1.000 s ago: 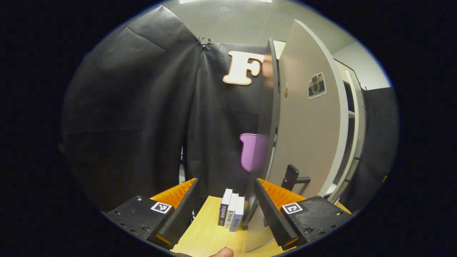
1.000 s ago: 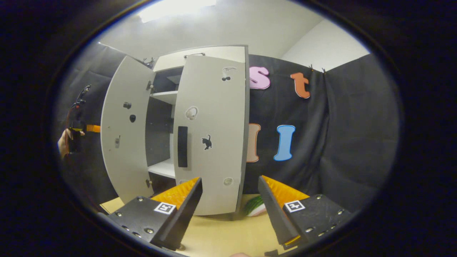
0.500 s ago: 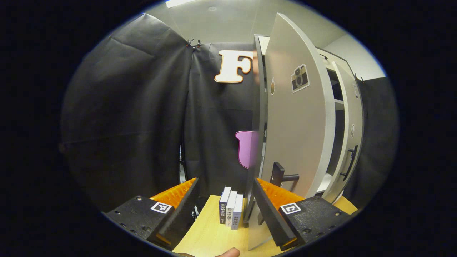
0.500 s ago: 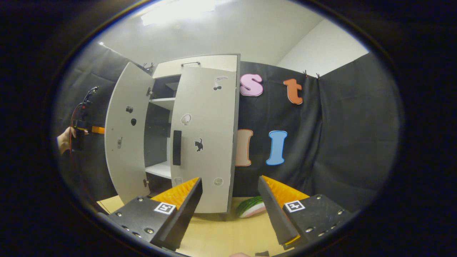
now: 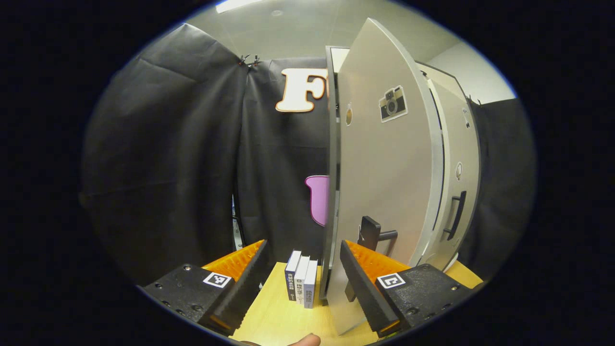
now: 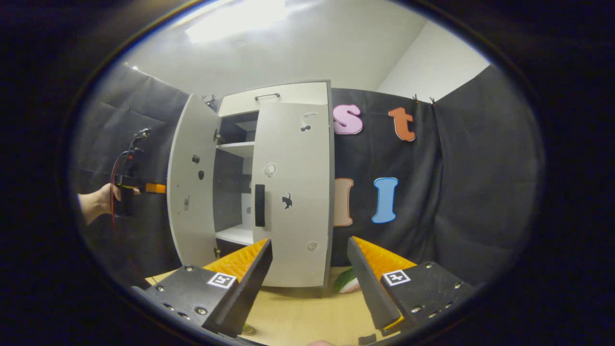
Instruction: Grasp the bottle in the cabinet with the left hand and place it on the coaster, then close the right door with the right hand and the left door with the left hand.
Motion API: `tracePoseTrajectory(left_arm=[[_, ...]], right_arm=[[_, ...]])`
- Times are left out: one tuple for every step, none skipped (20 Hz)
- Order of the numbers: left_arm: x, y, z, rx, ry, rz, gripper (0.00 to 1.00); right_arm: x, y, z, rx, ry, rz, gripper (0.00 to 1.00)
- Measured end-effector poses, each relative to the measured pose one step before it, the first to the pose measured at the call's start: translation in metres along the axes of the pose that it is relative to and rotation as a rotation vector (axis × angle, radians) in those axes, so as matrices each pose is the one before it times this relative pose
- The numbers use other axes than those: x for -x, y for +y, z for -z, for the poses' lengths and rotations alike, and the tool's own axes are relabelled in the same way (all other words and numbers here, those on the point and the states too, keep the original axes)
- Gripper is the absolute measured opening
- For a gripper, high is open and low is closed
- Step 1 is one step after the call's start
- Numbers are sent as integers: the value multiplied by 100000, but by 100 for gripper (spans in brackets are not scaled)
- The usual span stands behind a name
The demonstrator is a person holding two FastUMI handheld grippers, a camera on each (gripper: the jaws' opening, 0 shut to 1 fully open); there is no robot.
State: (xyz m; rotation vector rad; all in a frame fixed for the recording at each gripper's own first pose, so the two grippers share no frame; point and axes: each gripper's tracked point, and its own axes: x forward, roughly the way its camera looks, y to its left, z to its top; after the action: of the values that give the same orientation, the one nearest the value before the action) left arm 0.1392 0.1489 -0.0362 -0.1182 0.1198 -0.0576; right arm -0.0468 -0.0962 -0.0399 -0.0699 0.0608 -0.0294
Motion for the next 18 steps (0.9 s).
tracePoseTrajectory(left_arm=[[29, -633, 315, 712, 700, 1185, 95], [-35, -511, 86, 717, 698, 848, 90], [-15, -328, -90, 160, -82, 392, 95], [17, -46, -81, -426, 134, -481, 95], [64, 228, 69, 59, -424, -1184, 95], [66, 127, -66, 102, -683, -800, 95], [-88, -196, 19, 566, -441, 6, 95], [-40, -211, -55, 266, -344, 479, 95], [-68, 33, 72, -231, -334, 469, 95], [1, -52, 33, 112, -720, 392, 95], [9, -166, 28, 322, -290, 815, 95], [-122, -304, -30, 688, -487, 1551, 95], [-395, -578, -60, 507, -164, 2249, 95], [-268, -617, 41, 1349, 122, 1912, 94], [-51, -499, 421, 2081, 1378, 1030, 95], [18, -392, 466, 2324, 1324, 317, 95], [-181, -361, 131, 1820, 286, 850, 95], [-269, -382, -100, 806, -377, 1559, 90]], right_arm=[[407, 291, -252, 1091, -622, -572, 95], [297, 458, -194, 838, -659, -1286, 92], [333, 573, -83, 50, -308, -1527, 92], [277, 286, 6, -765, 218, -1053, 93], [261, 300, 55, -956, 296, -619, 95], [16, -10, -98, -923, 525, -461, 93], [-20, 145, 119, -639, 404, -638, 95], [94, 154, 160, -345, 930, -2, 95], [116, 285, 88, -124, 550, 452, 92], [573, 901, 4, -72, -403, 120, 95], [14, 735, -142, -472, -164, 371, 95], [-246, 477, -45, -657, -23, 595, 95], [-315, 550, -93, -1270, 122, 622, 95], [-497, 679, -57, -1440, 543, 146, 95], [-498, 484, 41, -1379, 1007, 576, 95], [-364, 259, -60, -351, 195, 579, 95], [-263, 383, -11, 780, 0, 162, 95], [-234, 282, 133, 1443, 116, 499, 95]])
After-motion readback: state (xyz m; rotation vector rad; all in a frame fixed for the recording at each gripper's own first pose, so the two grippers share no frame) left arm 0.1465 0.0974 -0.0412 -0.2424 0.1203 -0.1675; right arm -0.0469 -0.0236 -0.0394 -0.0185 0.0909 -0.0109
